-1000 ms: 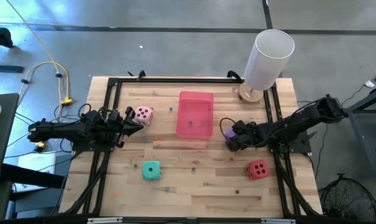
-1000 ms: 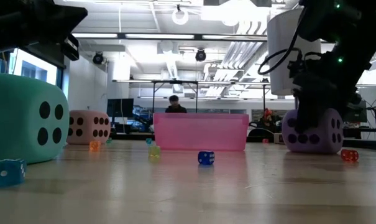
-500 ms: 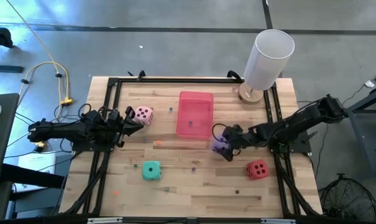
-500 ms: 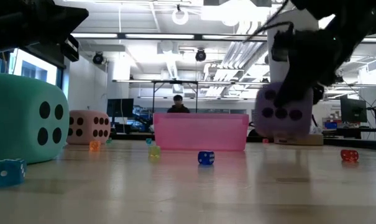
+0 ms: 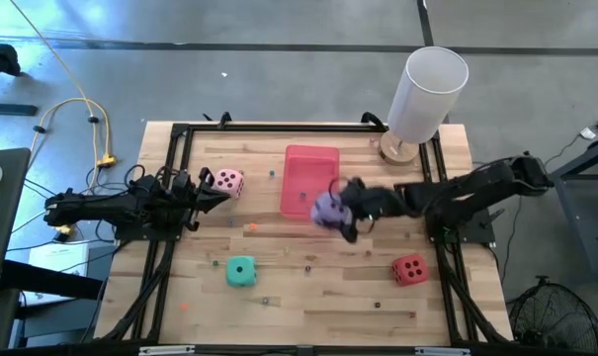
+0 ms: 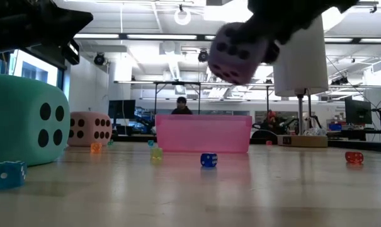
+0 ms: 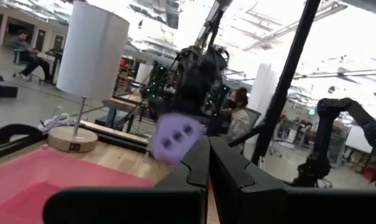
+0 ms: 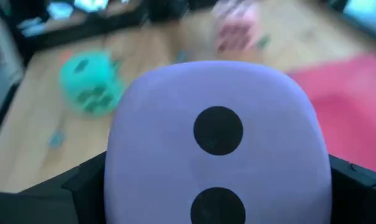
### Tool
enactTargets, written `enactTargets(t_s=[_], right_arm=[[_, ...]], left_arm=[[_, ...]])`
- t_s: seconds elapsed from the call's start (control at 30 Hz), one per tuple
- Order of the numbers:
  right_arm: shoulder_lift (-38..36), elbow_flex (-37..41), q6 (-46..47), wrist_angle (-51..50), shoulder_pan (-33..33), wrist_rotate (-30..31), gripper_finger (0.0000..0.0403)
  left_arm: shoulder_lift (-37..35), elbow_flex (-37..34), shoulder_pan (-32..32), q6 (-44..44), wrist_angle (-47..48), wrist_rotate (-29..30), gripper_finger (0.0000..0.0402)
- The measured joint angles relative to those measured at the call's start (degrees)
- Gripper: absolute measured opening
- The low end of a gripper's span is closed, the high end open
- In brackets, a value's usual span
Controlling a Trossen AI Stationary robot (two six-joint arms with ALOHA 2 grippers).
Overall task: Pick & Place Dice
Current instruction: Put the large purple die into the red bin
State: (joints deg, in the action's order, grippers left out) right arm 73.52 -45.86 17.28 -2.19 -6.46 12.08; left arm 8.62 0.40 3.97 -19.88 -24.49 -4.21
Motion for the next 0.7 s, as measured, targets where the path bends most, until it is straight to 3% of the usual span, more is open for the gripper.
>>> enactTargets(t_s=[0.23,0.43,0.6,0.7], right_arm=[[0.33,-5.21,-3.42,-3.01,11.78,-4.17,0.0377],[8.26,-12.34,-6.84,-10.36,18.69,-9.35,0.0377],[16.78,-20.1,-7.86,-18.83,20.62,-3.09,0.0378],[19.89,-22.59,-7.36,-20.44,21.37,-4.33,0.0379]], left_arm=[[0.0,0.0,0.0,-0.76,0.0,0.0,0.0],[0.0,0.0,0.0,-0.76,0.0,0.0,0.0],[0.0,0.0,0.0,3.78,0.0,0.0,0.0],[0.0,0.0,0.0,6.83,0.0,0.0,0.0]])
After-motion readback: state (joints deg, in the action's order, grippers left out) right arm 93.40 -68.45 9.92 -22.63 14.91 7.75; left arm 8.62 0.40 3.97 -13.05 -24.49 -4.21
